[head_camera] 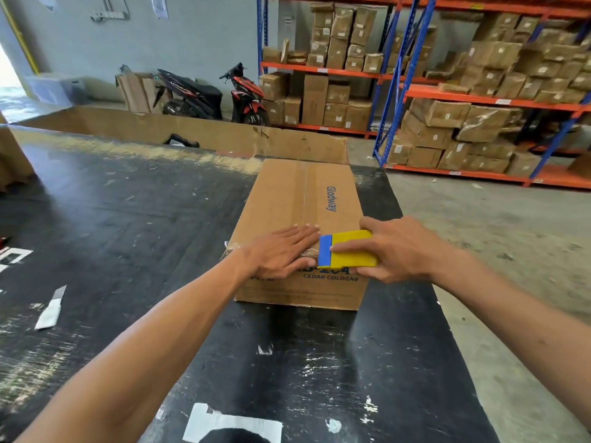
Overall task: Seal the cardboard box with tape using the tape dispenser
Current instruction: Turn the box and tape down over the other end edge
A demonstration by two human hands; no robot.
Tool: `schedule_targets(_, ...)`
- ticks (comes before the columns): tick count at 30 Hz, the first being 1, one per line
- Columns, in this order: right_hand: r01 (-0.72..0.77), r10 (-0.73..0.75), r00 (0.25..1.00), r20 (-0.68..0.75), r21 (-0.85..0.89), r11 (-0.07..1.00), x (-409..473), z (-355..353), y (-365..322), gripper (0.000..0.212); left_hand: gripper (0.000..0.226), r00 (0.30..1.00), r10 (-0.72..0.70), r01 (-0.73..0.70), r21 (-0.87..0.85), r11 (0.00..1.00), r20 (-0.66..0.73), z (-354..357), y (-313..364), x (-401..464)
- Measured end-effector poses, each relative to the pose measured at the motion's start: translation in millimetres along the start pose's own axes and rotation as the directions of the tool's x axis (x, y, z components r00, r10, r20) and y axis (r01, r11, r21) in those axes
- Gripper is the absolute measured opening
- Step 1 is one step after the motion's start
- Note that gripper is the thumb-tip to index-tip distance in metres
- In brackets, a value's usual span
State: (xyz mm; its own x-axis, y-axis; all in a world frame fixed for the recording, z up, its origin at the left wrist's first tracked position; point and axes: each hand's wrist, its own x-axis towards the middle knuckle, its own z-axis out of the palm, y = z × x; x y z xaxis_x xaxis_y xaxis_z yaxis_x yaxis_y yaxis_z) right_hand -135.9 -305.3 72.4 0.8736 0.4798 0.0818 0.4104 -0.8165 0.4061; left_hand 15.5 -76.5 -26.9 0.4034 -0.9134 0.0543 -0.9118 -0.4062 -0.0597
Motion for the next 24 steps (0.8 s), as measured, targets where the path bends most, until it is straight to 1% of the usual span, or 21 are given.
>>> schedule_targets(2, 0.006, -0.006, 1.000, -0.025, 0.015, 1.000, -3.6, 0.7, 0.5, 0.061, 0.075, 1.000, -0.003, 0.003, -0.021, 1.000, 0.007, 0.2, -0.8, -1.9)
schedule_targets(7, 0.053, -0.049, 0.997, -0.055, 0.070, 0.996, -15.5, 1.0, 16.7, 0.058, 0.078, 1.000, -0.002, 0.002, -0.043, 0.999, 0.001, -5.9, 0.4, -5.8)
schedule_targets(12, 0.031, -0.028, 0.999, -0.027, 0.106, 0.994, -42.3, 9.2, 45.7, 0.059, 0.074, 1.000, 0.003, -0.004, -0.046, 0.999, -0.026, -9.8, 3.2, -8.2)
schedule_targets(16, 0.010, -0.009, 1.000, -0.007, 0.151, 0.988, -48.3, 27.0, 46.5, 0.062, 0.074, 0.999, 0.029, -0.030, -0.032, 0.999, -0.034, -7.5, 1.9, -7.4)
schedule_targets(20, 0.000, 0.003, 1.000, -0.013, 0.183, 0.983, -50.8, 37.6, 48.7, 0.064, 0.078, 1.000, 0.017, -0.017, 0.018, 1.000, -0.016, -8.8, 5.1, -3.5)
schedule_targets(24, 0.020, -0.016, 1.000, -0.025, 0.195, 0.981, -48.5, 41.0, 52.5, 0.062, 0.083, 0.993, 0.039, -0.025, 0.126, 0.992, -0.110, -17.1, 22.5, 16.7)
